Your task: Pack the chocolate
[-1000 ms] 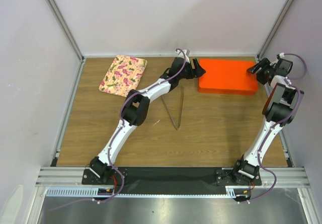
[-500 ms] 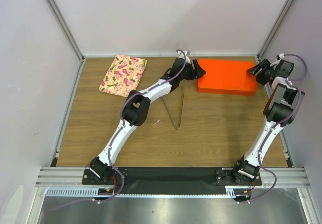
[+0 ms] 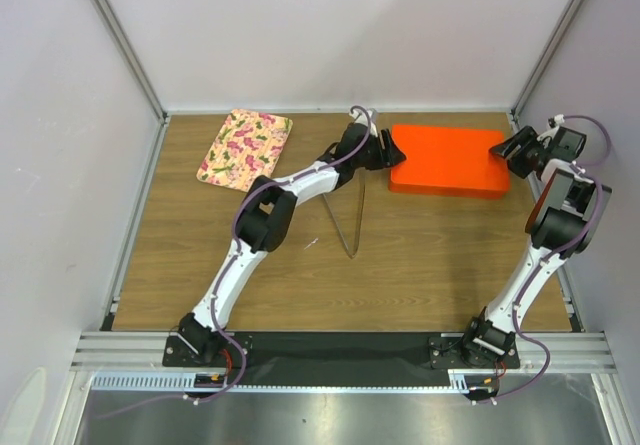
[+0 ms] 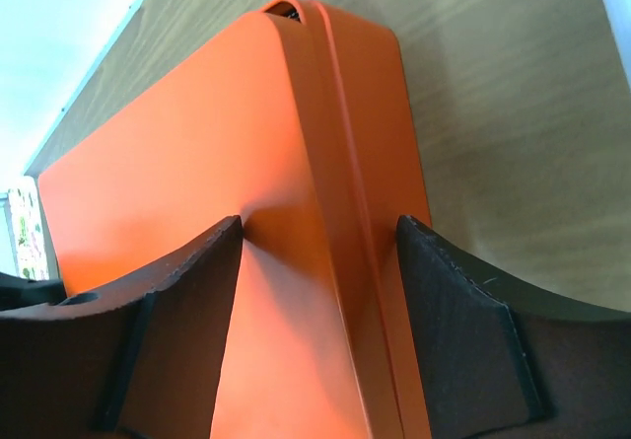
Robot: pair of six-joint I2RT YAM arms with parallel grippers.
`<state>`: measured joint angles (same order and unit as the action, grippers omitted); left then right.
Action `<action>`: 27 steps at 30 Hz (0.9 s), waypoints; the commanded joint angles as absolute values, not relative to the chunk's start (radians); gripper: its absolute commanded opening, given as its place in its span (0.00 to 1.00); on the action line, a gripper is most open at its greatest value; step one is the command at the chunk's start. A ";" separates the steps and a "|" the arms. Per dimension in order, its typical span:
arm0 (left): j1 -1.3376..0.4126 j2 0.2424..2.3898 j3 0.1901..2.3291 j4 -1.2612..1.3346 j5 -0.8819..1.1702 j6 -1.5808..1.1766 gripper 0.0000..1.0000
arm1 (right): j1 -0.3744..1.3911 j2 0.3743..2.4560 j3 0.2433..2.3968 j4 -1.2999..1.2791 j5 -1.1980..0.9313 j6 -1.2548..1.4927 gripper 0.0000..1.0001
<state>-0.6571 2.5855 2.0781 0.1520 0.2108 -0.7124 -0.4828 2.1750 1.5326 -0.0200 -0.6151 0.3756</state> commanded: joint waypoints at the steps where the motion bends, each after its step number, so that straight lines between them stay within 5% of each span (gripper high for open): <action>1: -0.735 2.470 2.004 0.132 0.267 -0.686 0.65 | -0.474 2.099 1.476 -0.094 -0.704 0.391 0.68; 15: -0.828 2.284 1.793 0.081 0.224 -0.719 0.63 | -0.494 2.043 1.509 -0.228 -0.592 0.333 0.68; 27: -0.804 2.230 1.796 0.008 0.202 -0.749 0.70 | -0.460 1.991 1.709 -0.429 -0.226 0.419 0.82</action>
